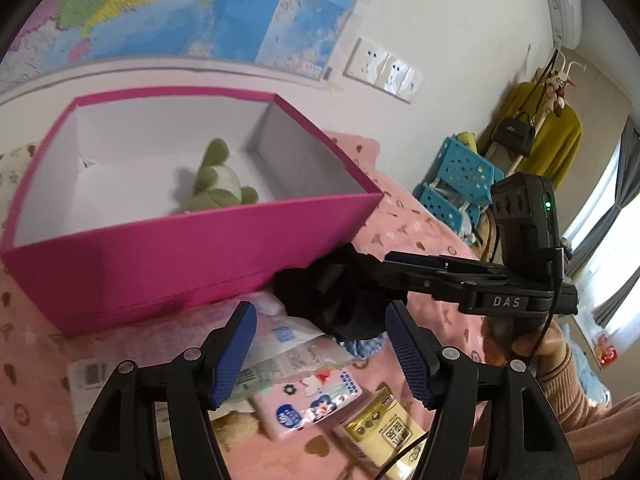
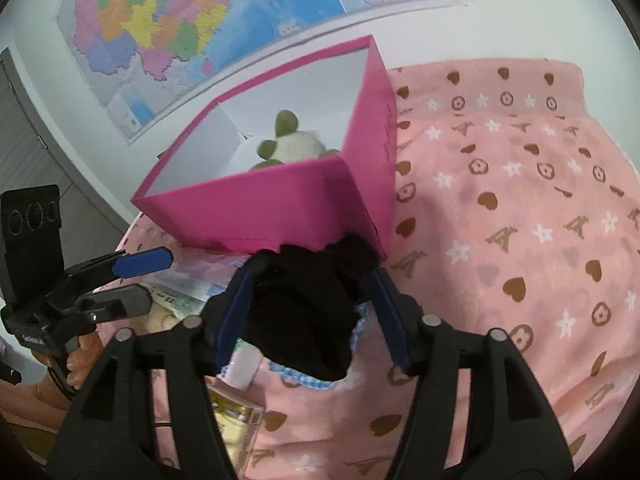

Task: Organize soft objects
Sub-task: 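Grasp the black scrunchie with the right gripper, then carry the black scrunchie into the box and open the right gripper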

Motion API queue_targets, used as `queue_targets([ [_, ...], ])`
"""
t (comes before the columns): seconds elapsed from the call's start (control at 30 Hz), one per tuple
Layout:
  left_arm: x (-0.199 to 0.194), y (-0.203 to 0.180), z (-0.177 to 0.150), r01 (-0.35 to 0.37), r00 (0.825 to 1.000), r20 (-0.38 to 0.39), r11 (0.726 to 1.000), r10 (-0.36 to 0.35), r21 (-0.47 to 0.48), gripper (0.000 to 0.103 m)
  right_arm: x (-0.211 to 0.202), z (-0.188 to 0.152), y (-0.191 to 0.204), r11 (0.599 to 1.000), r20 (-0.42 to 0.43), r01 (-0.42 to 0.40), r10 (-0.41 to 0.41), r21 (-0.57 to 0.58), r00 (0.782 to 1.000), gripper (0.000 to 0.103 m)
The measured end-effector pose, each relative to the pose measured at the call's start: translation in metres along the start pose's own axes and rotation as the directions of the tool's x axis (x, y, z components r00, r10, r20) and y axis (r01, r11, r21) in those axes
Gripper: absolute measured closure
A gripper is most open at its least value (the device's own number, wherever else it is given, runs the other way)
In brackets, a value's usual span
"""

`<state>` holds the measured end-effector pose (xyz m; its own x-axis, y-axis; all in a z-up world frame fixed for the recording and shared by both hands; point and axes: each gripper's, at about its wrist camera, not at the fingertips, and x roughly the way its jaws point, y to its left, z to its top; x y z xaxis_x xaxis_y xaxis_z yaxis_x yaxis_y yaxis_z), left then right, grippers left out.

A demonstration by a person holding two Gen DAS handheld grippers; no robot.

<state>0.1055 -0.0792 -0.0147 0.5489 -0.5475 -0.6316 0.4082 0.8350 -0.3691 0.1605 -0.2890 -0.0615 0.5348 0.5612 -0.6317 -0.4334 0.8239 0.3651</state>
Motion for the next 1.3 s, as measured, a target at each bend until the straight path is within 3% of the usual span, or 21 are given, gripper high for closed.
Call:
queue_targets([
  [0.27,0.024,-0.012,0.001,0.020,0.998,-0.057,1.000,-0.018,0.019,0.035,0.021,-0.002,-0.002,1.000,-0.040,-0.009,0.008,-0.012,0.999,0.038],
  [0.37,0.032,-0.015,0.002,0.019,0.997,-0.072,0.999,-0.017,0.030,0.039,0.024,-0.002,-0.001,1.000,-0.041,-0.013,0.012,-0.028,0.999,0.038],
  [0.43,0.037,-0.017,0.002,0.016,0.996,-0.087,0.999,-0.013,0.040,0.048,0.024,-0.002,-0.001,0.999,-0.041,-0.016,0.015,-0.033,0.999,0.039],
  [0.6,0.050,-0.018,0.004,0.028,0.992,-0.121,0.998,-0.022,0.048,0.058,0.026,-0.003,-0.002,0.999,-0.047,-0.013,0.012,-0.038,0.999,0.071],
  [0.7,0.055,-0.016,0.005,0.027,0.991,-0.134,0.999,-0.021,0.039,0.058,0.023,-0.002,-0.003,0.999,-0.035,-0.019,0.018,-0.042,0.999,0.081],
  [0.8,0.058,-0.013,0.005,0.006,0.989,-0.151,1.000,-0.003,0.020,0.050,0.016,-0.002,-0.001,0.998,-0.015,-0.040,0.039,-0.046,0.999,0.086],
  [1.0,0.060,-0.019,0.004,0.027,0.989,-0.147,0.999,-0.022,0.031,0.050,-0.007,0.002,0.010,0.995,0.049,-0.083,0.086,-0.055,0.995,0.089],
  [1.07,0.059,-0.021,0.005,0.047,0.989,-0.140,0.998,-0.042,0.034,0.052,-0.016,0.004,0.016,0.993,0.068,-0.099,0.103,-0.064,0.992,0.090],
  [1.13,0.057,-0.022,0.005,0.059,0.990,-0.133,0.998,-0.054,0.032,0.063,-0.022,0.005,0.021,0.991,0.084,-0.108,0.114,-0.075,0.990,0.091],
  [1.2,0.054,-0.024,0.006,0.068,0.990,-0.123,0.997,-0.064,0.032,0.068,-0.029,0.007,0.026,0.989,0.099,-0.124,0.132,-0.082,0.986,0.091],
  [1.3,0.046,-0.028,0.010,0.080,0.992,-0.097,0.996,-0.075,0.044,0.070,-0.039,0.012,0.035,0.983,0.121,-0.150,0.162,-0.103,0.979,0.091],
])
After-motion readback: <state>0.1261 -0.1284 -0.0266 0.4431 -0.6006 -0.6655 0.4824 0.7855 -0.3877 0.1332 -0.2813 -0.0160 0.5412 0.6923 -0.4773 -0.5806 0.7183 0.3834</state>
